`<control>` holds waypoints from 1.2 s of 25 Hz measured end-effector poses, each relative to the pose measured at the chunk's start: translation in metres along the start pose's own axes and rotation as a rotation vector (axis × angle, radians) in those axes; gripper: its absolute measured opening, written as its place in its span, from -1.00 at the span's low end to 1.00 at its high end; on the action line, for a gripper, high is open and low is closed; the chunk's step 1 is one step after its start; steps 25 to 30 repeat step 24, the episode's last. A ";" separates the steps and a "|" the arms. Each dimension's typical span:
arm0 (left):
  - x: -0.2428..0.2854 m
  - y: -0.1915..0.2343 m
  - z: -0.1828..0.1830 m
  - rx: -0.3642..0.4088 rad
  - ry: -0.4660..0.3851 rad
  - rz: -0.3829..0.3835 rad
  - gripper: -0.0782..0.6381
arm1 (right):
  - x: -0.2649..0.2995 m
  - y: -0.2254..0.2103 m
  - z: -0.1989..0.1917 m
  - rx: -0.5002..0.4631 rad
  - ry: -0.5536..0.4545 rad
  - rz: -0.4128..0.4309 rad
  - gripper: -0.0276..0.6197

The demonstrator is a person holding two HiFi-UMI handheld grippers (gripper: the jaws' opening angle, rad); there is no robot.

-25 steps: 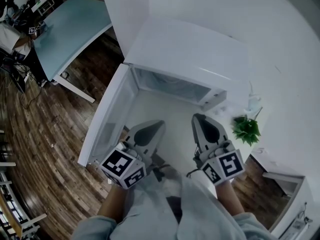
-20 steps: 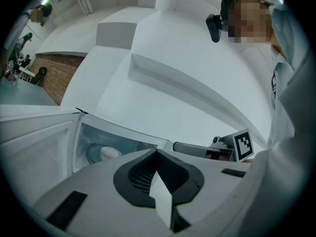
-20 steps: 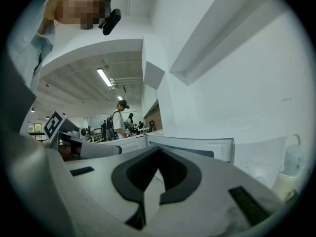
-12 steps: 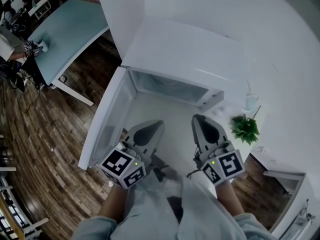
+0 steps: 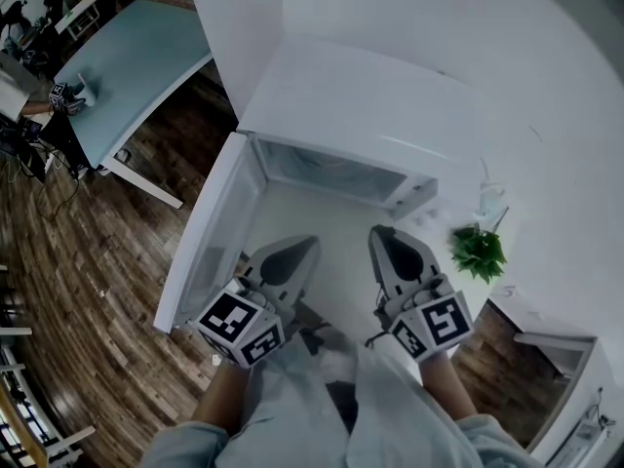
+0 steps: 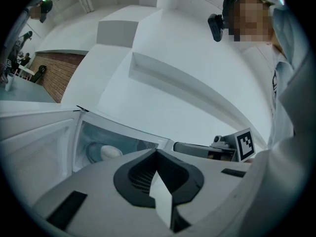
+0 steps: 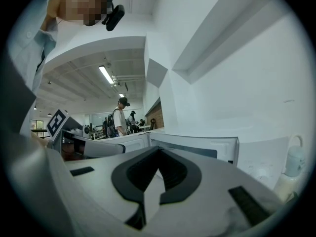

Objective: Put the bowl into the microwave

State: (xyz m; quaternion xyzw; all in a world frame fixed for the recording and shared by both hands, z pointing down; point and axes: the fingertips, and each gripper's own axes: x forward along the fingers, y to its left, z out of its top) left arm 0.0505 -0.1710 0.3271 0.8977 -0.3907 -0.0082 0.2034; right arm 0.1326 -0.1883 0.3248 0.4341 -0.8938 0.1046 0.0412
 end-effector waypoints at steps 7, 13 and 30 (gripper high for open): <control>0.000 0.000 -0.001 -0.003 -0.003 -0.004 -0.79 | 0.000 0.001 0.000 -0.001 0.005 0.006 -0.92; 0.002 -0.001 -0.004 -0.008 0.004 -0.004 -0.79 | 0.000 0.004 -0.001 -0.003 0.008 0.017 -0.92; 0.003 -0.001 -0.005 -0.018 0.004 -0.001 -0.79 | -0.001 0.002 -0.005 0.002 0.023 0.022 -0.92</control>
